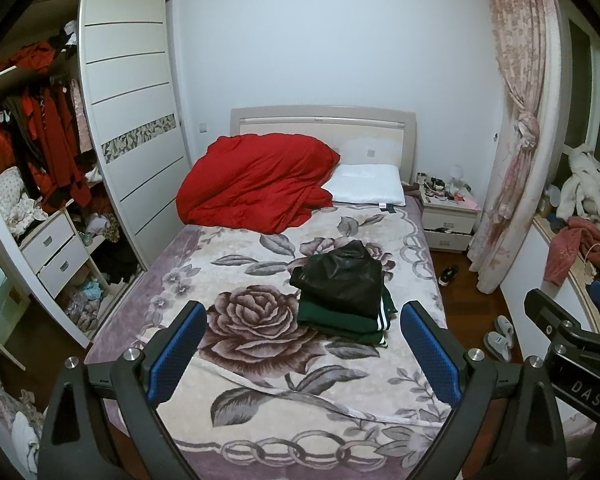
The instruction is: Fold large clothes
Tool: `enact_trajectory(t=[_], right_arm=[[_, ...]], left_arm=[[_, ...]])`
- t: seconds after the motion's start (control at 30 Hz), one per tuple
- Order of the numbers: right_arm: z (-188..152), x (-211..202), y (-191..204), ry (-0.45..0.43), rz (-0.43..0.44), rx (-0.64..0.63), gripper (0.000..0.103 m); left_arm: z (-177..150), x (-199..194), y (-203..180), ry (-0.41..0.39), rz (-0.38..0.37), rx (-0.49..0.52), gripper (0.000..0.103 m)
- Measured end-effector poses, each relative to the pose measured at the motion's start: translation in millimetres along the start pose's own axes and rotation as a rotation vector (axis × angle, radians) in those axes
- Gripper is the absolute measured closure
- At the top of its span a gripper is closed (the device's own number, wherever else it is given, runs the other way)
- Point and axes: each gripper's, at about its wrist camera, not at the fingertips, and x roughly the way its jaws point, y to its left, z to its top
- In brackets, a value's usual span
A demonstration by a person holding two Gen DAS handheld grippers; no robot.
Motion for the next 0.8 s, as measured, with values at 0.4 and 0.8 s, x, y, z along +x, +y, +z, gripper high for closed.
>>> enact_trajectory(t=[0.4, 0.8], right_arm=[[-5.3, -4.9, 2.0, -0.001, -0.001, 0.006, 0.001], [-10.0, -8.7, 2.9, -0.004, -0.005, 0.012, 0.001]], left_arm=[[3.1, -2.6, -0.1, -0.008, 0.003, 0.004, 0.004], [7.6, -4.9, -0.5, -0.014, 0.006, 0.004, 0.004]])
